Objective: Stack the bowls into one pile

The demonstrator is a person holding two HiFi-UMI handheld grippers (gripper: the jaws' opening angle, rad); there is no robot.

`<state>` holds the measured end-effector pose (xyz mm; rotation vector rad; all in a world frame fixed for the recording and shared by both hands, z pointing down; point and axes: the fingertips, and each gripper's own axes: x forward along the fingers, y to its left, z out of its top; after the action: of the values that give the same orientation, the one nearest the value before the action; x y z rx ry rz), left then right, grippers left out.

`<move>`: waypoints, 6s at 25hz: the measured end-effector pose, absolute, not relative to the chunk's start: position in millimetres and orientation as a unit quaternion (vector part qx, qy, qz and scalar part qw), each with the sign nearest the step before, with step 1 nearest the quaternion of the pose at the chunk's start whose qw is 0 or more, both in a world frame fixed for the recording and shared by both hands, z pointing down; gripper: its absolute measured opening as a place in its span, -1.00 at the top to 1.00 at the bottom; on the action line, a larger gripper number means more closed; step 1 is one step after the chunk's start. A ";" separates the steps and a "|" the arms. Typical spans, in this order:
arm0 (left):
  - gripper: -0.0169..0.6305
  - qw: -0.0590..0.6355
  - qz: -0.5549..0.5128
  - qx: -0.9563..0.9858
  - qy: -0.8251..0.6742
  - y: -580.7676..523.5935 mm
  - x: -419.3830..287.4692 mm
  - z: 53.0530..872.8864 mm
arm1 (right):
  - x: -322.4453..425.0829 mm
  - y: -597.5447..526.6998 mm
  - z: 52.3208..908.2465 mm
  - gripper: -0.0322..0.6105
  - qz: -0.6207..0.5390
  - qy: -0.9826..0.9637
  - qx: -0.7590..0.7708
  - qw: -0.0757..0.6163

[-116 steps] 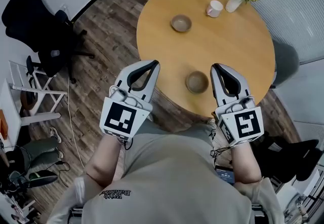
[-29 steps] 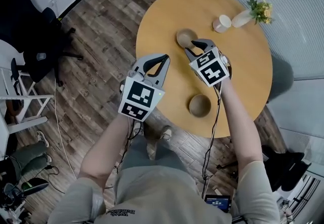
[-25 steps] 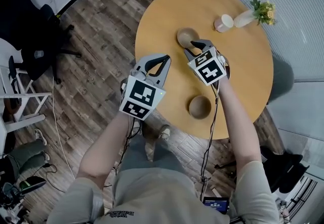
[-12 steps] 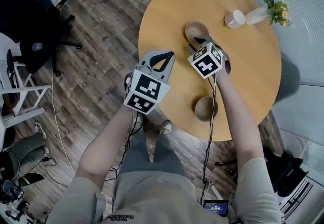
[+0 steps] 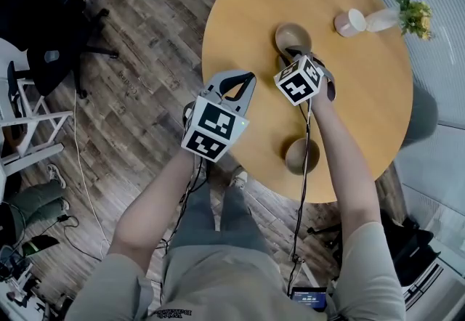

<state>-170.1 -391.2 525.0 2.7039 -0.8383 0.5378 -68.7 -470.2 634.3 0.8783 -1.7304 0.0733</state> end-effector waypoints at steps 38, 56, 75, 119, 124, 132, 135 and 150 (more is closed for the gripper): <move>0.89 0.062 0.132 0.935 -0.323 -373.1 -181.4 387.3 | -74.7 -395.8 408.0 0.79 0.015 -0.798 0.474 0.371; 0.89 -0.037 0.064 0.944 -0.321 -296.6 -195.1 253.7 | -74.7 -275.2 240.4 0.79 -0.027 -0.820 0.526 0.223; 0.89 -0.075 0.043 0.950 -0.300 -211.2 -198.8 195.9 | -61.9 -154.9 178.4 0.79 -0.050 -0.794 0.589 0.143; 0.89 -0.066 0.076 0.963 -0.250 -144.7 -150.4 217.1 | -48.2 -92.7 216.9 0.79 -0.044 -0.802 0.559 0.209; 0.89 -0.067 0.082 0.964 -0.244 -154.9 -137.7 225.7 | -43.4 -110.5 238.8 0.79 -0.028 -0.805 0.536 0.252; 0.89 -0.077 0.114 0.965 -0.225 -174.9 -115.8 262.8 | -43.8 -138.4 276.9 0.79 -0.004 -0.816 0.506 0.281; 0.89 -0.060 0.120 0.965 -0.224 -182.3 -110.7 281.0 | -43.0 -146.6 300.1 0.79 0.016 -0.816 0.497 0.297; 0.89 0.019 0.183 0.959 -0.216 -202.7 -92.7 382.3 | -51.9 -156.8 407.0 0.79 0.117 -0.823 0.447 0.332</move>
<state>-92.7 -202.7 382.3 2.9764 -0.6694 0.5694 -51.9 -156.8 407.0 1.1670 -2.1492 0.3062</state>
